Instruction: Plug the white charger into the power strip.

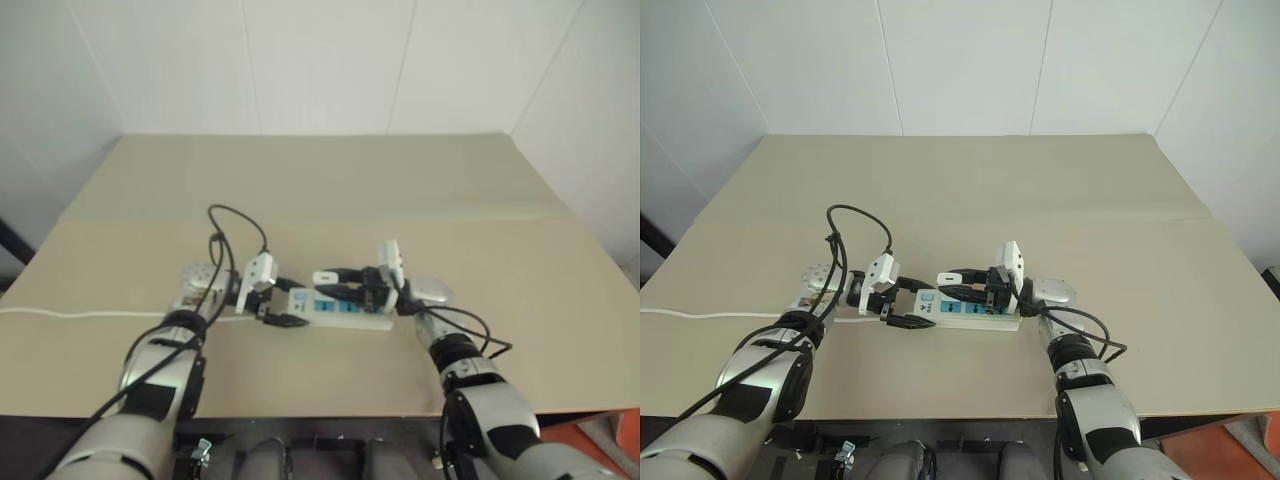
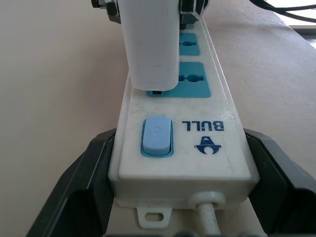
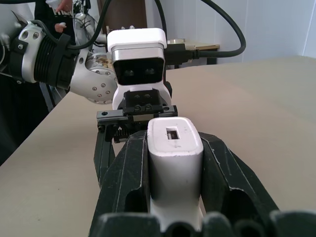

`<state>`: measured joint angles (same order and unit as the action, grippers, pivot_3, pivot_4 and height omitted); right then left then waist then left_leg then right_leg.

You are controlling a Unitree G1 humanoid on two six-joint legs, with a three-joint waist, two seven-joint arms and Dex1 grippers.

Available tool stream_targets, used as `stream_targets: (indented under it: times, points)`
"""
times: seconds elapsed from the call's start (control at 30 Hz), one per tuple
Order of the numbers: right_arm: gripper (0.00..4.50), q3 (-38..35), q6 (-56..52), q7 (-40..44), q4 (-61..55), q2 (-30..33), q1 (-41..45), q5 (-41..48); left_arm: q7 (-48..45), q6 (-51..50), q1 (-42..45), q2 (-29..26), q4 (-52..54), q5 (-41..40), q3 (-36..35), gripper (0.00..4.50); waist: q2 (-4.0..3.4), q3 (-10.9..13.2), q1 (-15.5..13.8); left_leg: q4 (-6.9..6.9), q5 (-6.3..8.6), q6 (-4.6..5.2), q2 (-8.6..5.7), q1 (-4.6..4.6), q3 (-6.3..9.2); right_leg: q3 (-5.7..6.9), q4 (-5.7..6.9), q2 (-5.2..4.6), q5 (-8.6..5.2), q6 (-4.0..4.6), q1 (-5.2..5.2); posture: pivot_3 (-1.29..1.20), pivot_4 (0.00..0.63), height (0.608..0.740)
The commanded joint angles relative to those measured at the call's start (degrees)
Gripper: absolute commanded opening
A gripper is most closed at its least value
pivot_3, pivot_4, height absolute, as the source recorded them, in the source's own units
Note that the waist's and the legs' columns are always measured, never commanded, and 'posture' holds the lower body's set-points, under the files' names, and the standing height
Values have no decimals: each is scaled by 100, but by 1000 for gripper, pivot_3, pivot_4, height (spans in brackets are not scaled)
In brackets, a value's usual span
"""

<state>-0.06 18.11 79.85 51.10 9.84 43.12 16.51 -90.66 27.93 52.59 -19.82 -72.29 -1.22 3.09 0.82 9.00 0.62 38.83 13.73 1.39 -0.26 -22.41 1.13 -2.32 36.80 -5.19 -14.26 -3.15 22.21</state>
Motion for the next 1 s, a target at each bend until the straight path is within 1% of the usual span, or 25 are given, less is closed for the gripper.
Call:
stream_targets:
  times: [0.03, 0.33, 0.67, 0.77, 0.87, 1.0]
  points:
    - [1111, -57, 150, -174, 365, 290, -79, -208, -98, -1, -50, -61, -104, 337, 238, 3275, 0, 0, 2, 0, 0, 0, 0, 1, 0, 0, 0, 0, 0, 0, -1, 0, 150, 740]
    - [1111, 167, 381, -412, 727, 362, -108, -509, -104, 8, -62, -83, -100, 339, 223, 3275, 2, -2, 12, 0, 0, 0, 1, 11, -1, -1, 2, 0, 0, 0, -7, 0, 150, 740]
    - [1111, 308, 43, -420, 973, 428, -82, -623, -109, 1, -61, -84, -99, 349, 200, 3275, 9, -8, 20, 0, 0, 0, 3, 21, -2, -2, 4, 2, 0, 0, -13, 0, 150, 740]
    - [1111, 352, -7, -626, 1010, 447, -117, -704, -113, 1, -67, -83, -96, 352, 199, 3275, 9, -11, 25, 0, 0, 0, 4, 25, -2, -2, 6, 2, 0, 0, -15, 0, 150, 740]
    - [1111, 423, -76, -610, 1040, 471, -119, -732, -109, 1, -69, -83, -96, 358, 199, 3275, 9, -12, 31, 0, 0, 0, 5, 31, -3, -3, 7, 2, 0, 0, -19, 0, 150, 740]
    - [1111, 525, 108, -667, 1000, 490, -205, -795, -111, 4, -74, -86, -93, 365, 198, 3275, 10, -15, 35, 0, 0, 0, 5, 34, -4, -4, 7, 2, 0, 0, -21, 0, 150, 740]
